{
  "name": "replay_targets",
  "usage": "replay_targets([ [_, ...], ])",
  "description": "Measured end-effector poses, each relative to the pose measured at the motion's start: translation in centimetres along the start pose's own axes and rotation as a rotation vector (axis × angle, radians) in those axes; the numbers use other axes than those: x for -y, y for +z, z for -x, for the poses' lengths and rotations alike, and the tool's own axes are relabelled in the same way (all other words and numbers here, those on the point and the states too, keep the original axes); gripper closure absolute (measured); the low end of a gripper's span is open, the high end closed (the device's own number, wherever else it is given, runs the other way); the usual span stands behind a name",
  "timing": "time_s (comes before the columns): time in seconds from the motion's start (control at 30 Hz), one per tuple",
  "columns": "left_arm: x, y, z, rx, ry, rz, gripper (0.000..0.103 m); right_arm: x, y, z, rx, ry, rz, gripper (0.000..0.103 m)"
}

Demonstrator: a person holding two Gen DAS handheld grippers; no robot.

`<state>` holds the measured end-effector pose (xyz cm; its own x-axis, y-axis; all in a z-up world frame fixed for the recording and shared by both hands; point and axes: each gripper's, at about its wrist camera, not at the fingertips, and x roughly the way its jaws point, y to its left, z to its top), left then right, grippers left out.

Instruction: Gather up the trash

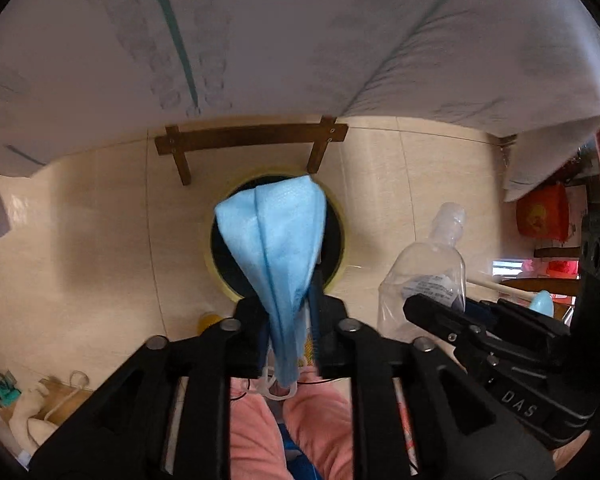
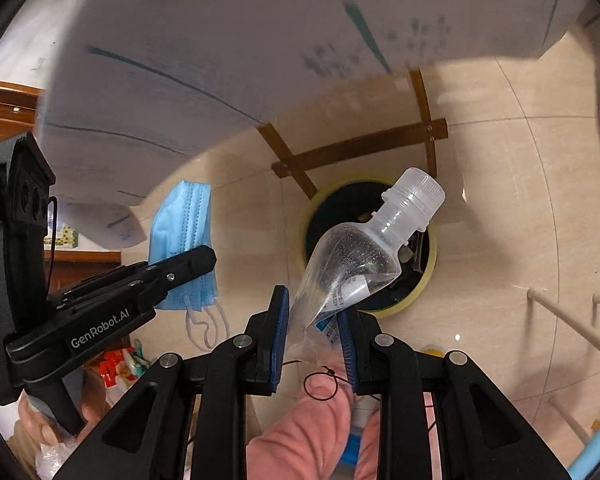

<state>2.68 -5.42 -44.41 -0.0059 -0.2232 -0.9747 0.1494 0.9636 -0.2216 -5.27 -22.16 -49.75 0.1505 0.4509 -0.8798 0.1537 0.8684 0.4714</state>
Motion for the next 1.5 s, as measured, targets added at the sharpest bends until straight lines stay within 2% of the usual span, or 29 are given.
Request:
replay_targets([
  [0.1, -0.6, 0.5, -2.5, -0.019, 0.017, 0.004, 0.059, 0.1, 1.5, -2.9, -0.011, -0.009, -0.012, 0.079],
  [0.3, -2.2, 0.8, -4.9, -0.037, 0.028, 0.007, 0.053, 0.3, 3.9, -6.8, -0.021, -0.030, -0.046, 0.077],
  [0.37, -2.6, 0.7, -5.3, -0.047, 0.026, 0.005, 0.042, 0.6, 4.4, -7.7, -0.029, -0.028, -0.068, 0.063],
  [0.4, -3.0, 0.7, -5.4, -0.048, 0.026, 0.004, 0.036, 0.6, 4.8, -8.0, -0.027, -0.028, -0.075, 0.060],
  [0.47, -3.3, 0.7, -5.5, -0.043, 0.033, 0.005, 0.035, 0.6, 5.1, -8.2, -0.025, -0.023, -0.088, 0.053],
  [0.63, -4.4, 0.6, -4.8, -0.034, 0.043, 0.016, 0.035, 0.2, 6.0, -9.1, -0.034, -0.025, -0.091, 0.051],
  [0.8, -4.9, 0.5, -2.6, -0.012, 0.053, 0.029, 0.035, -0.8, 5.8, -8.3, -0.021, -0.013, -0.083, 0.052],
  [1.03, -4.1, 0.2, 3.0, 0.020, 0.057, 0.032, 0.035, -2.4, 5.2, -3.6, 0.010, -0.005, -0.090, 0.052],
  [1.33, -1.4, 0.1, 13.9, 0.107, 0.077, 0.052, 0.035, -6.9, 4.3, 7.2, 0.072, 0.010, -0.020, 0.052],
  [1.5, 0.1, -0.2, 21.0, 0.193, 0.104, 0.049, 0.035, -9.3, 3.8, 14.0, 0.122, 0.035, 0.021, 0.052],
])
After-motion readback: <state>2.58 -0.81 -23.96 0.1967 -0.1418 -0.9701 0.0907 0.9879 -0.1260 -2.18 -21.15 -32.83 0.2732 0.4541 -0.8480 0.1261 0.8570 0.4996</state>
